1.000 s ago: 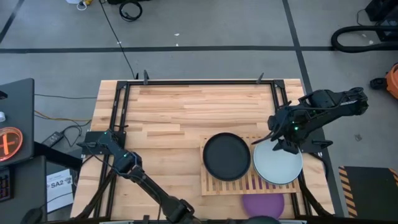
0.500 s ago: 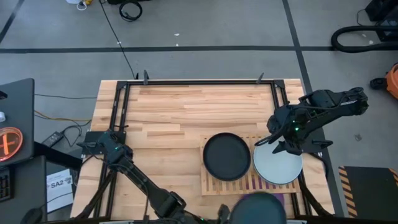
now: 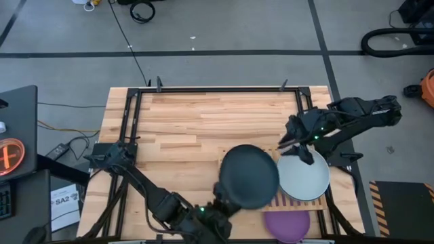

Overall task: Place and stack plates onto a shelf
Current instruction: Stack the black plate on top of the black plate

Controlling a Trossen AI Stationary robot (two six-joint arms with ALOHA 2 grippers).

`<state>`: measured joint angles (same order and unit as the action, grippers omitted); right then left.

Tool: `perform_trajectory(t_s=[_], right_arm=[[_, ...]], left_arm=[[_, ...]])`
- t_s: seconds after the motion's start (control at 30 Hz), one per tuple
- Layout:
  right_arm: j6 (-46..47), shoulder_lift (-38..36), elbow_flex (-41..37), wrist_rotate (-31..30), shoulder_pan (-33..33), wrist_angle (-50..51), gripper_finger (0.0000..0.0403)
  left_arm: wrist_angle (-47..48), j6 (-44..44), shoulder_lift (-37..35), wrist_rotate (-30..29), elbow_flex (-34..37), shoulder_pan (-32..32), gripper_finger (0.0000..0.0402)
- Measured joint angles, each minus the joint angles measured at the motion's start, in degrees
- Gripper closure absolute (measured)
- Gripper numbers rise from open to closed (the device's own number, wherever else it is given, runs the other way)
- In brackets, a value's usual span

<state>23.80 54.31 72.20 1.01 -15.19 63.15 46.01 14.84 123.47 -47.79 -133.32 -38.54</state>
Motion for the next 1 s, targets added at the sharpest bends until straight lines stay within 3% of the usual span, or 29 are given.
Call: perform_trajectory(t_s=[0.13,0.3,0.5,0.73,1.0], right_arm=[[-0.01,-0.01,0.0,-7.91,1.51,-2.89,0.0171],[0.14,-0.01,0.0,-13.36,3.23,-5.07,0.0171],[0.64,-0.01,0.0,-13.5,5.17,-5.7,0.0171],[7.47,-0.1,0.0,-16.52,8.56,-10.7,0.0171],[5.89,0.54,0.02,-14.42,11.04,-16.46,0.0171]], left_arm=[[5.97,-0.05,0.18,-0.62,0.05,1.97,0.0386],[7.55,-0.24,0.19,3.7,0.52,4.85,0.0386],[10.0,-0.12,0.23,4.17,0.55,7.43,0.0386],[17.31,-0.66,0.23,5.28,0.55,9.54,0.0386],[17.39,-0.35,0.23,5.68,0.55,10.88,0.0386]])
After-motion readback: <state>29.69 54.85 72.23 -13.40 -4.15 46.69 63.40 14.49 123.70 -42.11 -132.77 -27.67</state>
